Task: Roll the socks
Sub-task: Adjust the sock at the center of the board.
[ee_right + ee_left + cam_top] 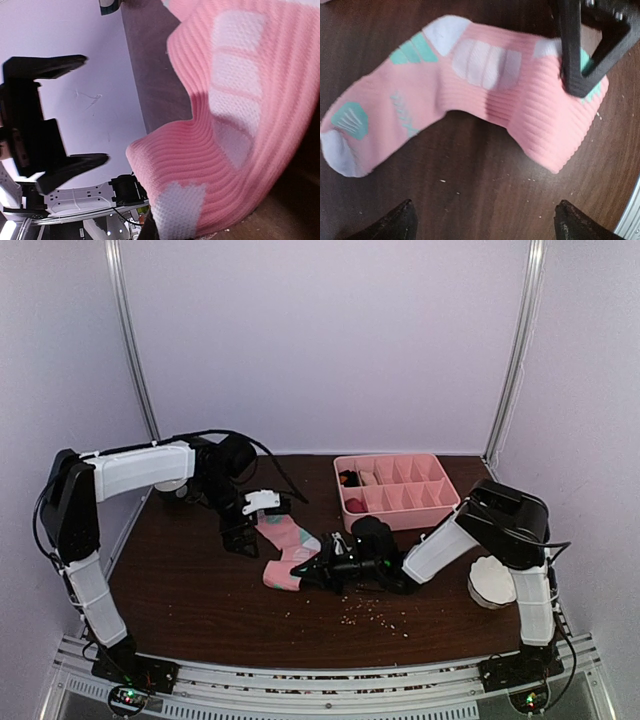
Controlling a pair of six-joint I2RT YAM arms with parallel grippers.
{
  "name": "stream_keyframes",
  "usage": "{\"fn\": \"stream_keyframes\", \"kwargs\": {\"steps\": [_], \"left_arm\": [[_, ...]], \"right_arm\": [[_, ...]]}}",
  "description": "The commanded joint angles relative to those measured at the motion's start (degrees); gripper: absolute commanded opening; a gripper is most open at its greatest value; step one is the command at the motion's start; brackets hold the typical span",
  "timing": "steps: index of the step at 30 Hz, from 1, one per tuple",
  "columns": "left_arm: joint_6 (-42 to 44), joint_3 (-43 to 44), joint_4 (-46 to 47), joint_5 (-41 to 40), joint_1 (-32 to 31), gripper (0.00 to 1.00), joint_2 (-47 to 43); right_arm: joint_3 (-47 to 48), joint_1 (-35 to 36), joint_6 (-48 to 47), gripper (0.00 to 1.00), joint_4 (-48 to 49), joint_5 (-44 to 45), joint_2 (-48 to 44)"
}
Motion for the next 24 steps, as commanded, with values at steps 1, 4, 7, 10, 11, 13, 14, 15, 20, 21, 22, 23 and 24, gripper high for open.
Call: {"fn": "stream_keyframes", "kwargs": {"steps": [1, 4, 7, 10, 11, 13, 14, 15, 20, 21, 22, 23, 24], "left_arm": [[2.21, -8.22, 8.36, -1.68, 0.72, 0.98, -5.15], [2.87, -13.71, 18.87, -9.25, 0.67, 0.98, -6.87], [3.21, -16.05, 25.03, -12.33, 0.43, 0.98, -8.01], [2.35, -17.06, 27.62, -11.95, -1.56, 0.98, -8.42], [2.14, -17.6, 28.21, -12.14, -2.66, 0.98, -8.52], [1.76, -18.88, 29.76, -12.12, -4.61, 0.98, -8.72], [1.52, -19.25, 30.02, -11.83, -5.27, 0.98, -8.75], [1.1, -19.47, 30.01, -11.39, -5.79, 0.98, -8.81], [0.73, -20.3, 26.67, -5.99, -6.04, 0.98, -10.6], [0.85, -20.62, 25.82, -5.14, -6.07, 0.98, -11.02], [1.09, -20.82, 24.71, -4.21, -6.02, 0.98, -11.29], [1.34, -21.08, 23.75, -3.33, -6.09, 0.98, -11.51], [1.49, -21.27, 22.87, -2.6, -6.1, 0.98, -11.62]], "right_arm": [[1.51, -0.16, 4.08, 0.0, 6.44, -2.25, -0.12], [1.71, -0.17, 6.21, 0.0, 8.33, -2.85, 0.22], [1.59, -0.16, 6.67, 0.0, 8.51, -2.94, -0.01], [1.32, -0.13, 7.35, 0.0, 8.95, -2.61, -0.1], [1.11, -0.13, 8.0, 0.0, 9.83, -2.36, -0.03], [0.85, -0.1, 9.29, 0.0, 11.55, -1.98, 0.38], [0.65, -0.12, 9.49, 0.0, 11.7, -1.79, 0.43], [0.47, -0.07, 9.42, 0.0, 11.62, -1.63, 0.33], [-0.74, -0.07, 7.11, 0.0, 7.45, -1.12, -0.19], [-0.7, -0.05, 5.74, 0.0, 5.25, -1.35, -0.35], [-0.67, -0.14, 3.98, 0.0, 2.23, -1.47, -0.64], [-0.66, -0.25, 1.95, 0.0, -0.81, -1.42, -0.97], [-0.58, -0.22, -0.27, 0.0, -4.35, -1.27, -1.32]]}}
